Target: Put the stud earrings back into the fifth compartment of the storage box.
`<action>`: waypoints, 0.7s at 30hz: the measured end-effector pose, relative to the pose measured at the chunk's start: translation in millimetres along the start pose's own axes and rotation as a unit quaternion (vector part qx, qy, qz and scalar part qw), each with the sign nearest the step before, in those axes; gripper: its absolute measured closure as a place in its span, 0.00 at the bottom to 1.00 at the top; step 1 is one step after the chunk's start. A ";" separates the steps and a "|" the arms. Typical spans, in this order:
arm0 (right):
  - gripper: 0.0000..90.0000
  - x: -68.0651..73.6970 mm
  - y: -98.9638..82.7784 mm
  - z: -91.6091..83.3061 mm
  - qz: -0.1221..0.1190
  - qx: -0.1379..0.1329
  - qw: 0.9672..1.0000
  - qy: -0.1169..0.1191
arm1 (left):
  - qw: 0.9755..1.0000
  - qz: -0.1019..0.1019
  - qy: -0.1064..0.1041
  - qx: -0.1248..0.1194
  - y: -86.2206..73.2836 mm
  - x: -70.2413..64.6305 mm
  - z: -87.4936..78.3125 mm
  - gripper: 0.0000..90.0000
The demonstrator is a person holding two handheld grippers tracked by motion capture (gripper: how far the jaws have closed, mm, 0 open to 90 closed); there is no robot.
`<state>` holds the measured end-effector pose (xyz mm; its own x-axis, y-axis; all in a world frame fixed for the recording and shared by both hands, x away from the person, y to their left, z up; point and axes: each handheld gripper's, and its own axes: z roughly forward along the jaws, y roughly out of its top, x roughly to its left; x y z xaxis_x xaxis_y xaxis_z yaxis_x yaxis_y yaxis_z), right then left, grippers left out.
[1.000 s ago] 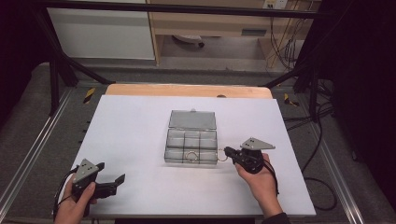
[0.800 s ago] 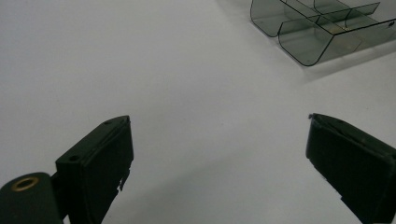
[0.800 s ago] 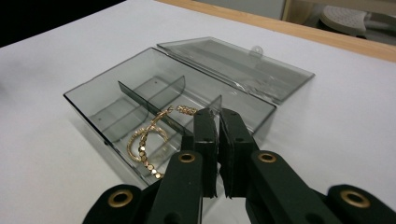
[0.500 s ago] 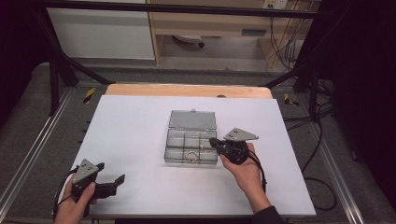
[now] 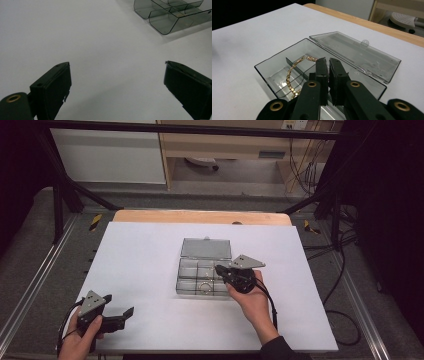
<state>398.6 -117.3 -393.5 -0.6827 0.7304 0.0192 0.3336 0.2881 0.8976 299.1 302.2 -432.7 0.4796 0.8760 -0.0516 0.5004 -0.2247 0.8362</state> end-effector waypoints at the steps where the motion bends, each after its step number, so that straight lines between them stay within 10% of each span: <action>1: 0.96 0.9 0.6 1.2 0.000 0.001 1.000 0.001 | 1.000 0.000 0.000 0.000 0.0 0.0 0.0 0.08; 21: 0.96 9.7 2.4 21.7 -0.005 0.010 1.000 0.013 | 1.000 0.000 -0.001 0.000 -0.1 -0.1 0.1 0.08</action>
<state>407.0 -96.1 -400.6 -0.7021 0.7117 0.0215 0.3388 0.3074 0.8892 299.1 302.1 -432.9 0.4818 0.8747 -0.0522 0.5004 -0.2258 0.8358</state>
